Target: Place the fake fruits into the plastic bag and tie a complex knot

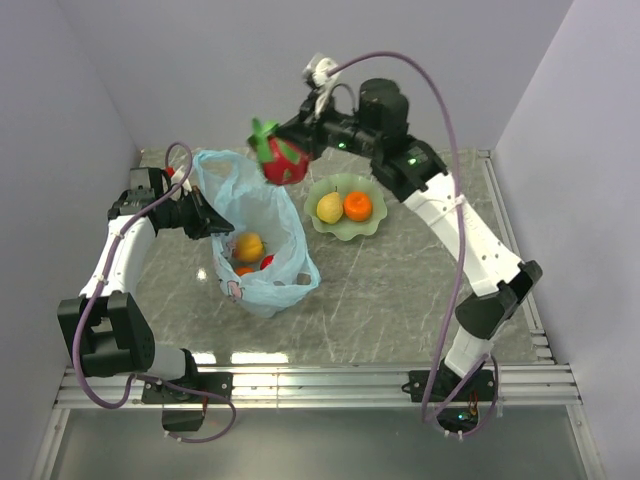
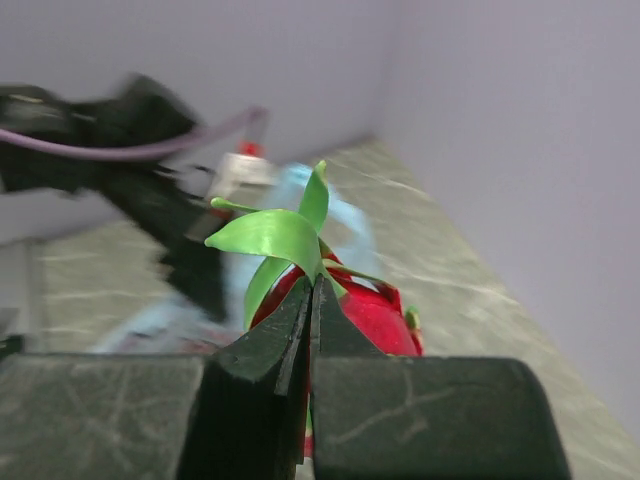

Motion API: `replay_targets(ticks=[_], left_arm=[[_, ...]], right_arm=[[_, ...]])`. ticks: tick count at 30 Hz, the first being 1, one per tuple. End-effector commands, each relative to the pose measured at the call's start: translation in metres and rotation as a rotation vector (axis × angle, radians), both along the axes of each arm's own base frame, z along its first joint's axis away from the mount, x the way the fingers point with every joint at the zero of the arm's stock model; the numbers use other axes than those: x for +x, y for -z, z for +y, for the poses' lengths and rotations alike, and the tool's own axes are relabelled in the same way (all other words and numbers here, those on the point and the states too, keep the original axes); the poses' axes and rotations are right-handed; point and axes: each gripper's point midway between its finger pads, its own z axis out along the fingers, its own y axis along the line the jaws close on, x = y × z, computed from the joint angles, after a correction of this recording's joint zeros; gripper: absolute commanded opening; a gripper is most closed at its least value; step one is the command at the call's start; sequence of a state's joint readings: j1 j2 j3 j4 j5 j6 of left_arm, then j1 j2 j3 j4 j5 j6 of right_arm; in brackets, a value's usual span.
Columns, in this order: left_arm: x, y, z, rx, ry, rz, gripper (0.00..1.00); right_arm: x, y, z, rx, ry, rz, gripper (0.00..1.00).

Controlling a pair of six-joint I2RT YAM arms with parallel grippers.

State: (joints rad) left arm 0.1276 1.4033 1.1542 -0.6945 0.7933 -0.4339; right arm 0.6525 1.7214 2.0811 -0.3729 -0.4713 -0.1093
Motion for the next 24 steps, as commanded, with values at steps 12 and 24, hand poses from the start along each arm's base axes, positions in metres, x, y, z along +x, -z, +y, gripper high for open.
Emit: replay_targets(ticks=[12,24], left_arm=[[0.001,-0.013,0.003,-0.023,0.003,-0.054,0.00],[0.003,-0.009,0.006,-0.025,-0.011,-0.051,0.00]], right_arm=[[-0.027,0.164,0.097,-0.183,-0.169,0.278,0.00],[-0.050,0.120,0.083,-0.186,-0.226,0.272,0.74]])
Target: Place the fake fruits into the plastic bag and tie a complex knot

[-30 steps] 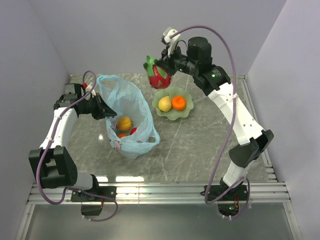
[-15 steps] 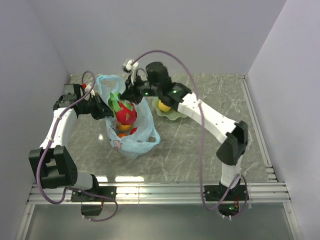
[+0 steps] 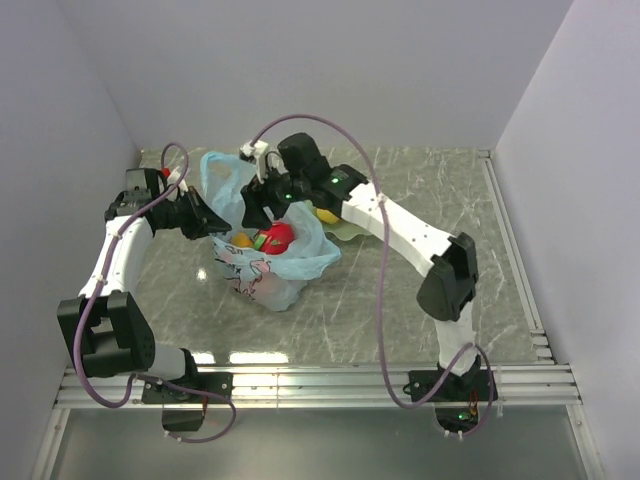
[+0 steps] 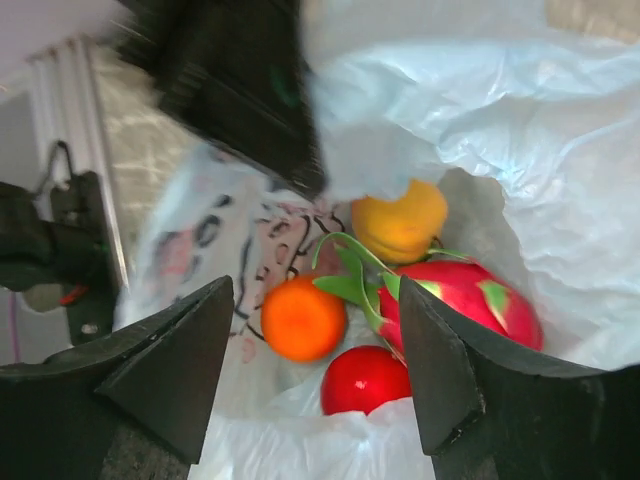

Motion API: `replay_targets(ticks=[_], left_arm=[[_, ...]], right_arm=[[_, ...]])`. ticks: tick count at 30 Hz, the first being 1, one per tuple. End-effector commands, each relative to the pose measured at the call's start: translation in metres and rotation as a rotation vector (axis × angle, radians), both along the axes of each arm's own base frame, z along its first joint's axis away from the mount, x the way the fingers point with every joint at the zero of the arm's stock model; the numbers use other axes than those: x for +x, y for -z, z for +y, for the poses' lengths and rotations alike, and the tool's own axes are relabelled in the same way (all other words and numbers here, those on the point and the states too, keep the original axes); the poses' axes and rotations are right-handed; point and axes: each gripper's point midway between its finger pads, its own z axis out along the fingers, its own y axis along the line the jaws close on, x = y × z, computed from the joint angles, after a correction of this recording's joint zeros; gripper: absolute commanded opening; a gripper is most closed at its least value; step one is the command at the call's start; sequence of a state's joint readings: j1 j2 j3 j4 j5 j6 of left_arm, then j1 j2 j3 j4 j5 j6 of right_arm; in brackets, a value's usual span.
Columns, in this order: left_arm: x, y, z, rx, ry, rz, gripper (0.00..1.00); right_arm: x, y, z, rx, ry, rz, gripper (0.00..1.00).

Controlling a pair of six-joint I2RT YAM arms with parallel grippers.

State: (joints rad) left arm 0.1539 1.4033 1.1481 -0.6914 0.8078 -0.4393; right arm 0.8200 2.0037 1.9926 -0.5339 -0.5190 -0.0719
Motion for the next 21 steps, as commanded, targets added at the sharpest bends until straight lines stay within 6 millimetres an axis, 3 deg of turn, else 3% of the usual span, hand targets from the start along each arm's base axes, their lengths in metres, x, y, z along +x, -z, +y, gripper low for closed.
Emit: replay_targets(ticks=[1,4,7,11,14,16,18,19,21], left_arm=[[0.002,-0.009,0.000,-0.008,0.011,-0.058,0.00],[0.001,-0.008,0.001,0.003,0.014,-0.058,0.00],[-0.001,-0.007,0.001,0.010,0.016,-0.061,0.00],[-0.002,-0.004,0.002,0.023,0.019,-0.060,0.00],[-0.002,-0.004,0.004,0.039,0.023,-0.068,0.00],[-0.002,-0.005,0.004,0.045,0.020,-0.067,0.00],[-0.001,-0.005,0.005,0.045,0.017,-0.063,0.00],[-0.001,-0.005,0.005,0.047,0.016,-0.064,0.00],[0.000,-0.005,0.006,0.053,0.012,-0.061,0.00]], right_arm=[[-0.010,-0.114,-0.020,0.198,0.006,-0.173,0.74],[0.019,-0.145,-0.055,0.258,0.128,-0.212,0.81],[0.067,-0.138,-0.100,0.221,0.285,-0.246,0.86],[0.121,-0.077,-0.153,-0.006,0.429,-0.275,0.85],[0.152,-0.030,-0.190,-0.140,0.528,-0.242,0.84],[0.168,-0.003,-0.204,-0.190,0.581,-0.183,0.84],[0.178,0.009,-0.209,-0.205,0.636,-0.125,0.84],[0.184,0.029,-0.208,-0.224,0.645,-0.084,0.84],[0.190,0.044,-0.207,-0.225,0.671,-0.037,0.85]])
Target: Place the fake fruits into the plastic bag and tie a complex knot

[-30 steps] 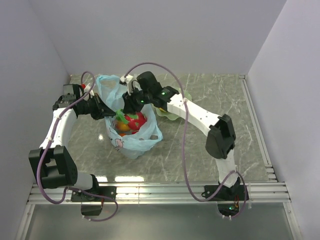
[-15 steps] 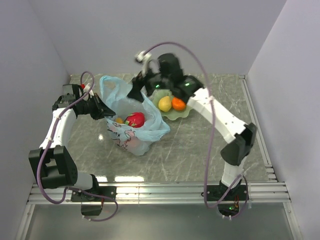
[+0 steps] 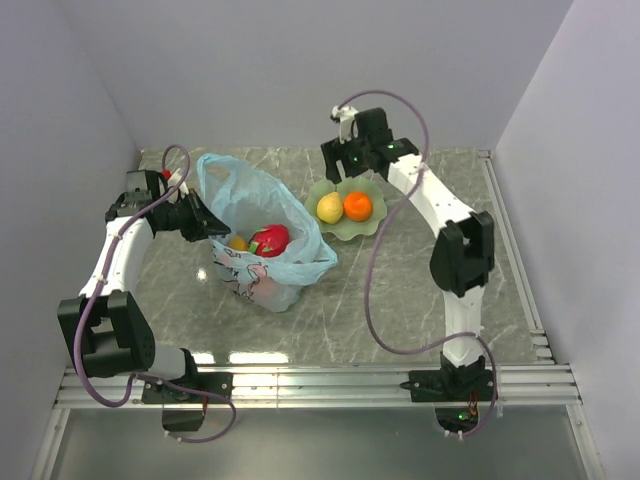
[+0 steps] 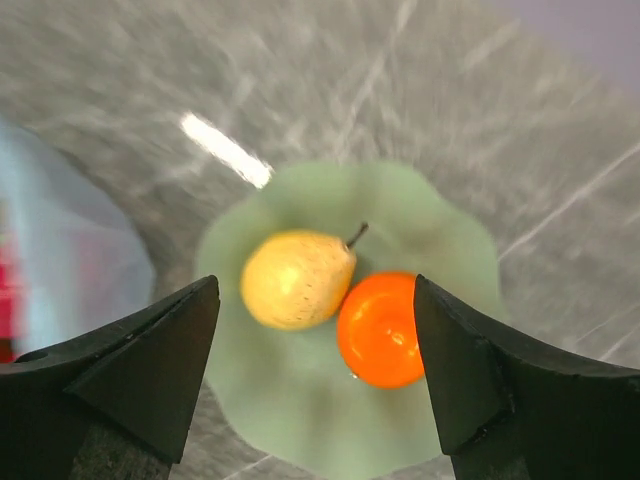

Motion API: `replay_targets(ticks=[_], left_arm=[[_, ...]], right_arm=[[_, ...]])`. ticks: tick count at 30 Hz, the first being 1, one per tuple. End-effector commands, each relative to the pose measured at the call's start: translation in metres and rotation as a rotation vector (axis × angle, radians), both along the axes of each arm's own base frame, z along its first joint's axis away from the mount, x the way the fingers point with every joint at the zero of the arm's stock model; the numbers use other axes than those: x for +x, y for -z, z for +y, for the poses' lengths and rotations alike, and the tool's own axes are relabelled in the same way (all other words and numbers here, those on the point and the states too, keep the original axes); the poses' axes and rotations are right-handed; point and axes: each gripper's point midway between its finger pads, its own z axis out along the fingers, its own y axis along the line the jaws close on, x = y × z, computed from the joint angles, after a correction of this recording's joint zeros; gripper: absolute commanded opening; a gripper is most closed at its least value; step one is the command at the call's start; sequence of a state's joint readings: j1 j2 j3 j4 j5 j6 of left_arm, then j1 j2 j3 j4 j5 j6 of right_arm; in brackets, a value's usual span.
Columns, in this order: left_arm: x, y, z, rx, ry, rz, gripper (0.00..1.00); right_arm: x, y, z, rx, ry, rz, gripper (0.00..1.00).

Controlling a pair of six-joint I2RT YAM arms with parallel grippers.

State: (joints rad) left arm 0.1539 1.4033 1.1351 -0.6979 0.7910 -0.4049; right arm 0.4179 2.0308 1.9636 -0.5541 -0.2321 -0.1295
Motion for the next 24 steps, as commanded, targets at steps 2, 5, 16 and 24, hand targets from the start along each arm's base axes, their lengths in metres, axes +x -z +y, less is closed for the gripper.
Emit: replay_targets(ticks=[2,5,16,24], left_arm=[[0.004,-0.011,0.004,0.028,-0.001,-0.054,0.00],[0.004,-0.010,0.005,0.039,0.002,-0.046,0.00],[0.001,-0.004,0.010,0.075,0.007,-0.022,0.00],[0.005,-0.002,0.010,0.071,0.010,-0.016,0.00]], right_arm=[[0.013,0.032,-0.004,-0.009,0.091,0.086,0.87],[0.019,0.062,0.003,-0.014,0.086,0.136,0.88],[0.003,0.115,0.027,0.011,0.015,0.263,0.90],[-0.036,0.127,0.027,0.020,-0.044,0.369,0.91]])
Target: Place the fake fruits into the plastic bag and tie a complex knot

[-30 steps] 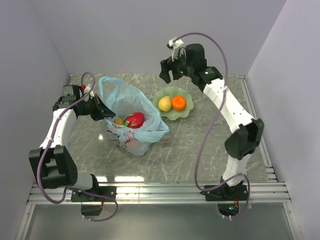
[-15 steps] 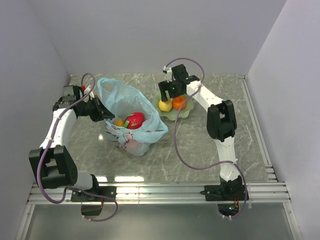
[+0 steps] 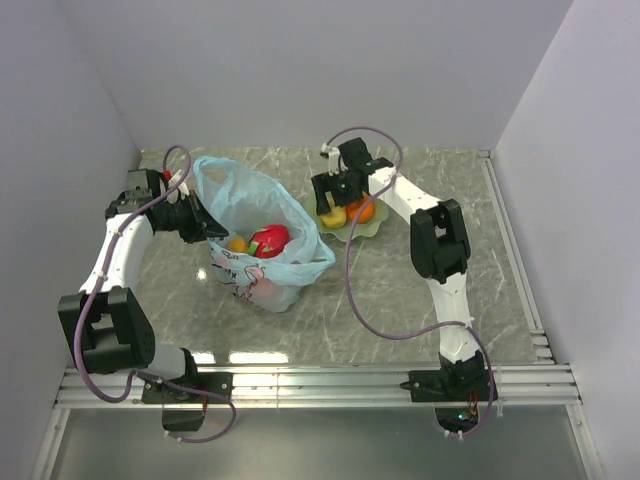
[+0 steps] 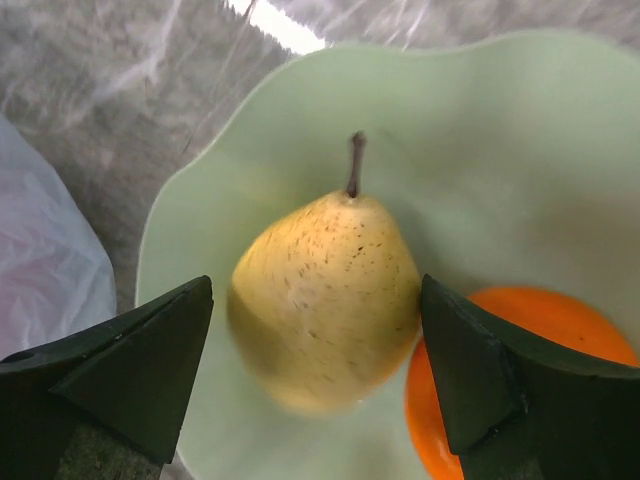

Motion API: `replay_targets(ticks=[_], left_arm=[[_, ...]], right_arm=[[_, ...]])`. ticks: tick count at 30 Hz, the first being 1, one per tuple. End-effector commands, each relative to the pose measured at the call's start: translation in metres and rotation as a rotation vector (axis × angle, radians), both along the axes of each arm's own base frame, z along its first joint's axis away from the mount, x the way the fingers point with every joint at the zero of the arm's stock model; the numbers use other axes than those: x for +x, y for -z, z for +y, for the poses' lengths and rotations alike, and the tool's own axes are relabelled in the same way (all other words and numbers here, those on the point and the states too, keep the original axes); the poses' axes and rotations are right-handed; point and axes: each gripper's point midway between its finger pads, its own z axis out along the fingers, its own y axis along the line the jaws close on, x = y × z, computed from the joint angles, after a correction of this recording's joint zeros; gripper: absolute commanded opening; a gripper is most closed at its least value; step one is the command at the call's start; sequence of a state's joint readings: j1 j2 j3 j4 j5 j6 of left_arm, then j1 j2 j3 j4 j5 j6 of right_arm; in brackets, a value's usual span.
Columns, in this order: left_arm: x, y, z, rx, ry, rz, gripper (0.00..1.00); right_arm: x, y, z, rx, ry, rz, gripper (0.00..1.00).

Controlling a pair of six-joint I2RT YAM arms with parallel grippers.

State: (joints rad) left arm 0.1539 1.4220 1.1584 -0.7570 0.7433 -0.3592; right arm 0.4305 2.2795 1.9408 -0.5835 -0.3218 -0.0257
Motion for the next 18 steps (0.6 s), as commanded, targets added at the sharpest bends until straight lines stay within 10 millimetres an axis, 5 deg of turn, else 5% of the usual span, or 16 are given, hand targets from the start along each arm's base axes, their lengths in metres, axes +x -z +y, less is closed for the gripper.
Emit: replay_targets(ticks=[1,7,10,14,18], left_arm=[[0.008,-0.011,0.003,0.018,0.010,-0.049,0.00],[0.010,-0.010,0.003,0.011,0.011,-0.043,0.00],[0.010,-0.010,0.003,0.014,0.015,-0.049,0.00],[0.010,-0.012,0.003,0.015,0.017,-0.055,0.00],[0.009,-0.011,0.003,0.014,0.021,-0.054,0.00]], right_arm=[[-0.020,-0.015,0.007,0.039,-0.040,0.026,0.91],[-0.028,-0.007,0.008,0.048,-0.055,0.077,0.86],[-0.023,-0.021,0.010,0.060,-0.056,0.046,0.70],[-0.017,-0.045,0.005,0.055,-0.062,-0.014,0.68],[-0.019,-0.057,0.002,0.052,-0.079,-0.046,0.44]])
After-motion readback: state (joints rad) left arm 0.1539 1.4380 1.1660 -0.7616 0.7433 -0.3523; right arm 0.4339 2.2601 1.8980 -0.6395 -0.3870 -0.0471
